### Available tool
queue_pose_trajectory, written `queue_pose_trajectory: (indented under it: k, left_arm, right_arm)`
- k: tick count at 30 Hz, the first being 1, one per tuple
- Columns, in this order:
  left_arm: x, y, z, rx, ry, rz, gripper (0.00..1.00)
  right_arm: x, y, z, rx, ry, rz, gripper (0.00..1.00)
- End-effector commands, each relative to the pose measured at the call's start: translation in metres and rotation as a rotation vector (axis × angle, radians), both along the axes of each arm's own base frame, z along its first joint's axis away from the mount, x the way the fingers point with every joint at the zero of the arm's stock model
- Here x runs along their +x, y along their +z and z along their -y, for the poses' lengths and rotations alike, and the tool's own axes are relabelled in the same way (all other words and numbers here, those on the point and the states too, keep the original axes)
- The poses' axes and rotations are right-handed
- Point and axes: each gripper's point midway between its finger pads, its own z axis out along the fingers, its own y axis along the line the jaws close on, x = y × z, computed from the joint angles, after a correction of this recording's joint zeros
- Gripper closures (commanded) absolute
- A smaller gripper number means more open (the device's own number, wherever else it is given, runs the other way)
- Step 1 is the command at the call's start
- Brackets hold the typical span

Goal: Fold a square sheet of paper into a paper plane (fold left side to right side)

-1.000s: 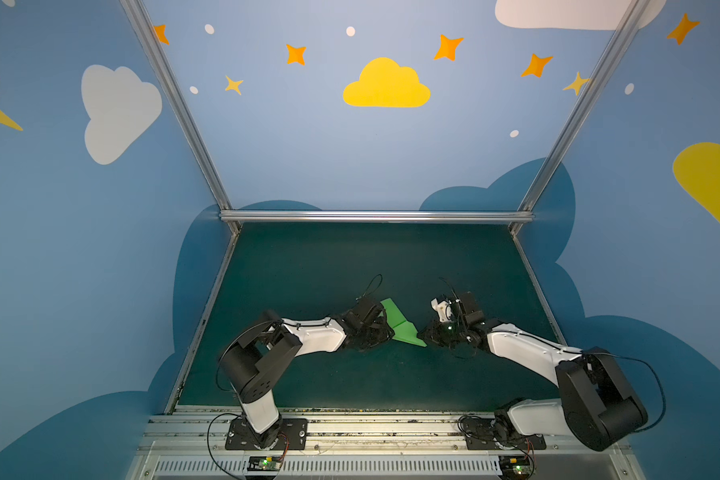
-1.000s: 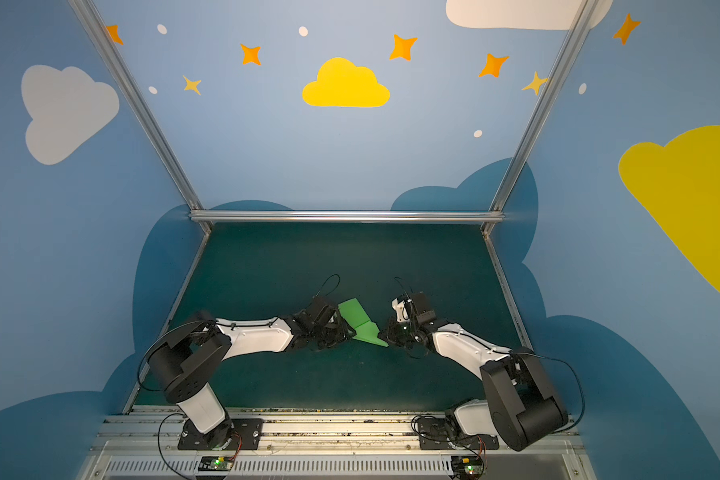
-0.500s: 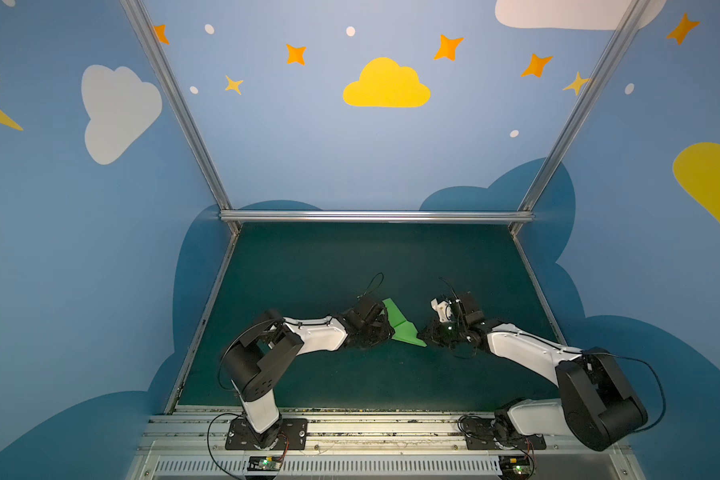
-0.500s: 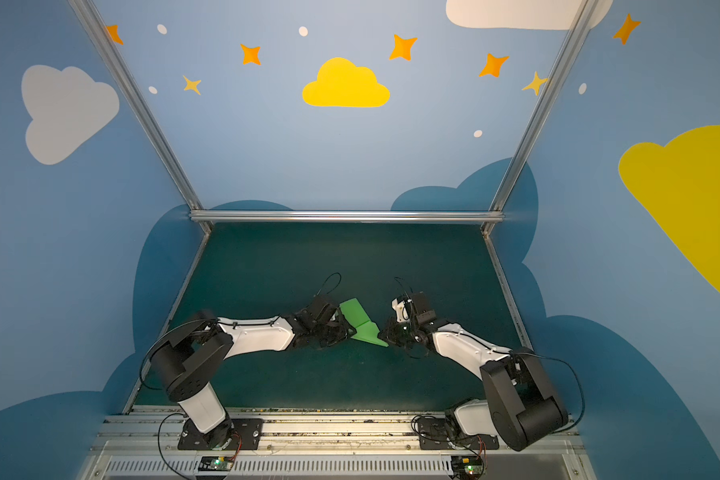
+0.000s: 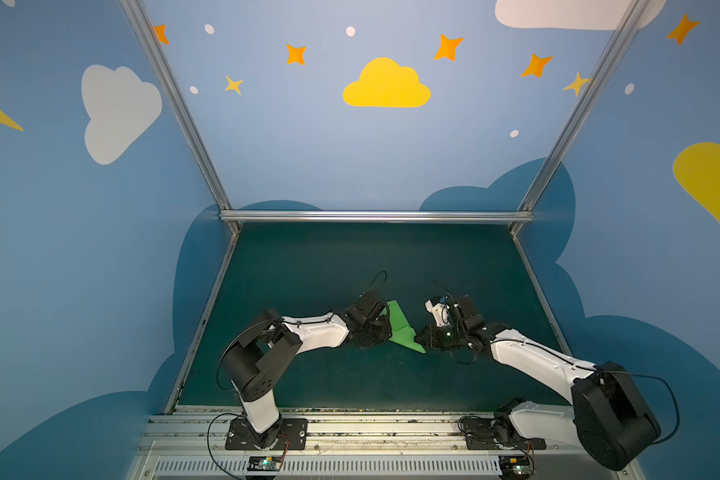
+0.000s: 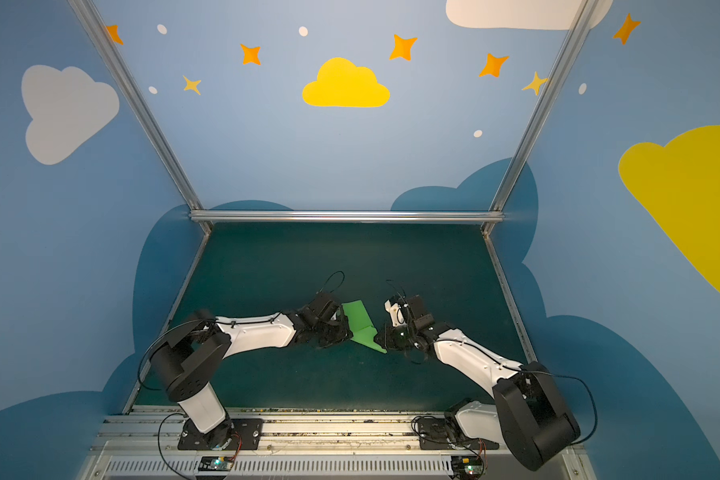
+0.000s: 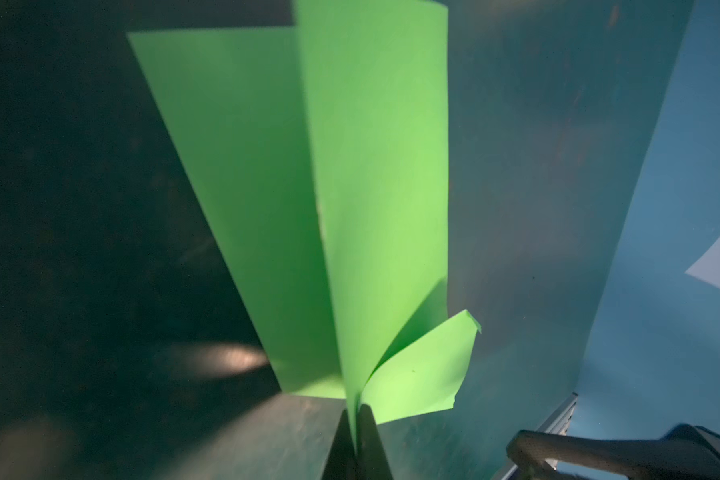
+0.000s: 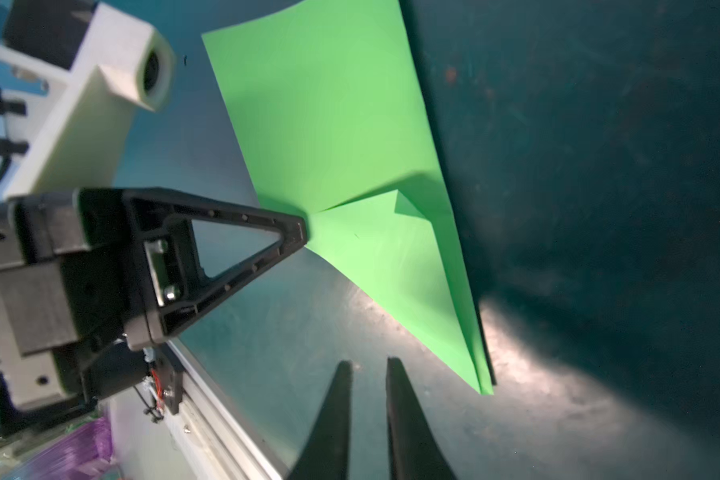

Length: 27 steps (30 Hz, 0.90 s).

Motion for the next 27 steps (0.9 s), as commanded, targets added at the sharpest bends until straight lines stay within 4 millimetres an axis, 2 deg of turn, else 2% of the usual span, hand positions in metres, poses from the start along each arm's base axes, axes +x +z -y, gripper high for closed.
queue_pose_trajectory:
  k: [1, 5, 9, 10, 13, 27]
  left_arm:
    - [-0.009, 0.015, -0.007, -0.004, -0.038, -0.022, 0.96]
    - [-0.013, 0.023, -0.011, -0.035, -0.055, -0.073, 0.96]
    - [-0.011, 0.029, -0.014, -0.064, -0.064, -0.116, 0.96]
    - [-0.010, 0.031, -0.015, -0.073, -0.063, -0.120, 0.96]
    - [-0.008, 0.033, -0.017, -0.095, -0.065, -0.138, 0.96]
    - [-0.004, 0.034, -0.021, -0.146, -0.082, -0.175, 0.96]
  right_arm:
    - [-0.001, 0.003, 0.002, -0.082, 0.055, 0.075, 0.66]
    - [-0.004, 0.007, -0.008, -0.131, 0.133, 0.136, 0.56]
    - [-0.010, 0.007, -0.018, -0.190, 0.214, 0.210, 0.51]
    - [-0.004, 0.017, -0.025, -0.188, 0.223, 0.246, 0.50]
    - [-0.002, 0.016, -0.032, -0.231, 0.247, 0.289, 0.50]
    - [0.002, -0.012, -0.063, -0.358, 0.314, 0.379, 0.50]
